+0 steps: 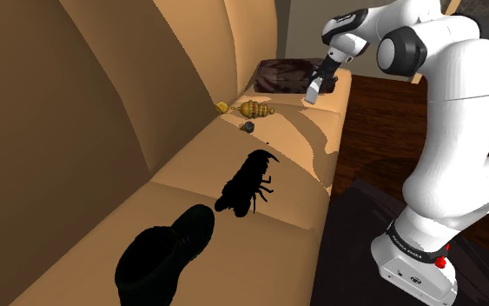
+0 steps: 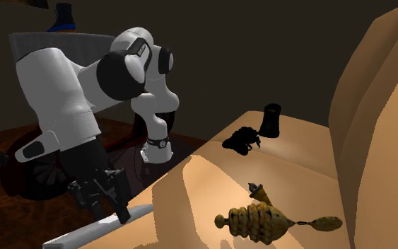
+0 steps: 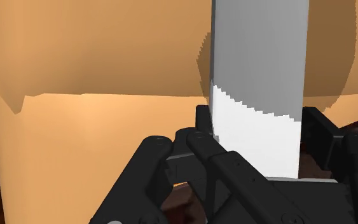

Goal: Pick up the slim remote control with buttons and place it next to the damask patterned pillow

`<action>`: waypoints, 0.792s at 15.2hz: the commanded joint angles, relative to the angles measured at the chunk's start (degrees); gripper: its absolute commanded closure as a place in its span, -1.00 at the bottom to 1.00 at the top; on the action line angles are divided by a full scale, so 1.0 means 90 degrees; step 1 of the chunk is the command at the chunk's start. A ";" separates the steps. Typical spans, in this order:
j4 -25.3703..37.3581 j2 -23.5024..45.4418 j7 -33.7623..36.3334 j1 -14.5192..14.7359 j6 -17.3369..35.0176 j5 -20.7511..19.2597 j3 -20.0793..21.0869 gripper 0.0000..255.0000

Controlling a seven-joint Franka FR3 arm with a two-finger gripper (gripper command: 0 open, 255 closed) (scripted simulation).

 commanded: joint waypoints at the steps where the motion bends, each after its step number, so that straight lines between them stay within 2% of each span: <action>1: -0.0095 0.0063 -0.0074 -0.0006 0.0129 0.0049 0.0021 1.00; 9: -0.0380 0.0321 -0.0355 -0.0026 0.0615 0.0252 0.0114 1.00; 12: -0.0379 0.0321 -0.0355 -0.0024 0.0614 0.0254 0.0111 1.00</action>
